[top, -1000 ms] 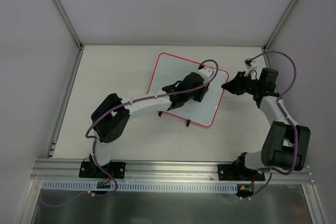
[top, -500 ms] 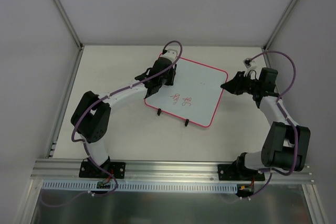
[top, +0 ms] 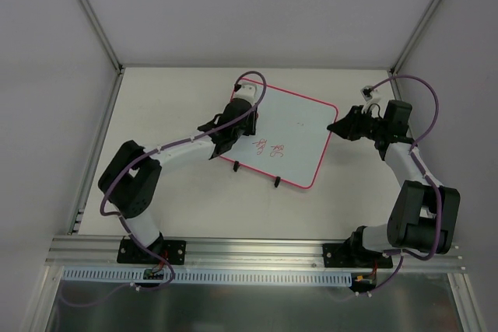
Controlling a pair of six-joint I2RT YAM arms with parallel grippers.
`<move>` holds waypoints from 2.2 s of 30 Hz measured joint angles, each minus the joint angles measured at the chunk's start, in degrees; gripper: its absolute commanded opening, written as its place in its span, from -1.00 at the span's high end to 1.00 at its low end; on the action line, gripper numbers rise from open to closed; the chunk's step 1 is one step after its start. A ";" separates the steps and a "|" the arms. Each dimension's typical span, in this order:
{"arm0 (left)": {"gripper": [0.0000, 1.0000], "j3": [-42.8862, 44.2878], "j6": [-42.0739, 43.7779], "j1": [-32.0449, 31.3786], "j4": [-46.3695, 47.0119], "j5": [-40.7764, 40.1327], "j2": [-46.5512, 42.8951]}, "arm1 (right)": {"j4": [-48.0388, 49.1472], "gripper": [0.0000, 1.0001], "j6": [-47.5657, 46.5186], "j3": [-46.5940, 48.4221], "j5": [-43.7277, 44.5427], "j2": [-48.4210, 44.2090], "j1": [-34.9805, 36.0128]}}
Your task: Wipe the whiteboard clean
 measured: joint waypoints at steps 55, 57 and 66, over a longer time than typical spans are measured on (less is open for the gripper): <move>1.00 22.43 5.88 -18.75 -10.58 2.45 16.15 | 0.48 0.99 -0.13 -0.92 2.86 0.00 -0.13; 1.00 18.67 4.00 -17.94 -11.04 2.43 13.66 | 0.63 0.99 -0.17 -0.92 2.82 -0.07 -0.02; 1.00 3.69 -4.79 -7.80 -10.97 -1.55 1.79 | 0.72 0.99 -0.20 -0.92 2.14 -0.26 0.02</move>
